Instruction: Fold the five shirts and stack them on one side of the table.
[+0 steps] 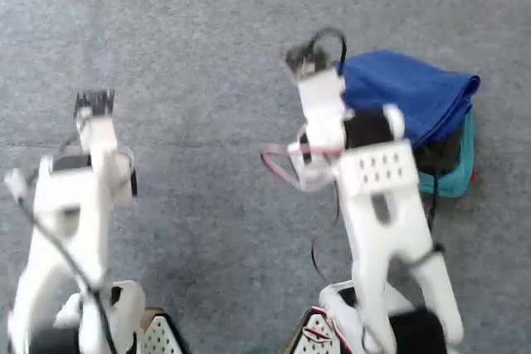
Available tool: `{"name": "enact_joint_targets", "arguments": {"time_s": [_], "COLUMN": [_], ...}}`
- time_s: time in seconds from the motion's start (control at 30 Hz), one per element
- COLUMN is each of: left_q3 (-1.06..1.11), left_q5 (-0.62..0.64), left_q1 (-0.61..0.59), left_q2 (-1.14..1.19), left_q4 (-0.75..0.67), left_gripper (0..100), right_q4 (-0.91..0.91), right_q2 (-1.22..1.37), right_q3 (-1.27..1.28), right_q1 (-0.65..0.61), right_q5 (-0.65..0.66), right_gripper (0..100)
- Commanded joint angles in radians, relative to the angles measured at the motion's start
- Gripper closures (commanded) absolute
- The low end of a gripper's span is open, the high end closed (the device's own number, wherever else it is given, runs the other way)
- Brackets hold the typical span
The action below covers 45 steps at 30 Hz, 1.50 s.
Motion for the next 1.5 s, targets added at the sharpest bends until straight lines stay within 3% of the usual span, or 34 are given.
{"name": "enact_joint_targets", "arguments": {"time_s": [0.0, 0.1, 0.27, 0.43, 0.63, 0.77, 0.9, 1.2, 1.47], "left_q3": [0.143, 0.223, 0.375, 0.521, 0.648, 0.657, 0.679, 0.677, 0.677], "left_q5": [-0.037, -0.126, -0.270, -0.364, -0.315, -0.318, -0.321, -0.316, -0.319], "left_q1": [-0.007, -0.002, -0.004, -0.025, -0.105, -0.130, -0.143, -0.553, -0.627], "left_q2": [-0.299, -0.450, -0.640, -0.819, -1.062, -1.131, -1.114, -1.114, -1.114], "left_q4": [-0.020, -0.020, -0.021, 0.037, 0.095, 0.189, 0.178, 0.178, 0.178], "left_gripper": [97, 97, 97, 97, 97, 97, 97, 97, 97], "right_q4": [-0.204, -0.336, -0.408, -0.276, -0.153, -0.158, -0.112, -0.110, -0.110], "right_q2": [-0.249, -0.421, -0.711, -1.017, -1.342, -1.308, -1.323, -1.326, -1.326], "right_q3": [0.317, 0.533, 0.825, 0.974, 1.095, 1.095, 1.127, 1.125, 1.125], "right_q1": [-0.014, -0.011, -0.014, -0.006, 0.101, 0.143, 0.184, 0.226, 0.227], "right_q5": [0.008, 0.000, -0.002, -0.035, -0.152, -0.193, -0.204, -0.210, -0.206], "right_gripper": [98.4, 98.4, 98.4, 98.4, 98.4, 98.4, 98.4, 98.4, 98.4]}}
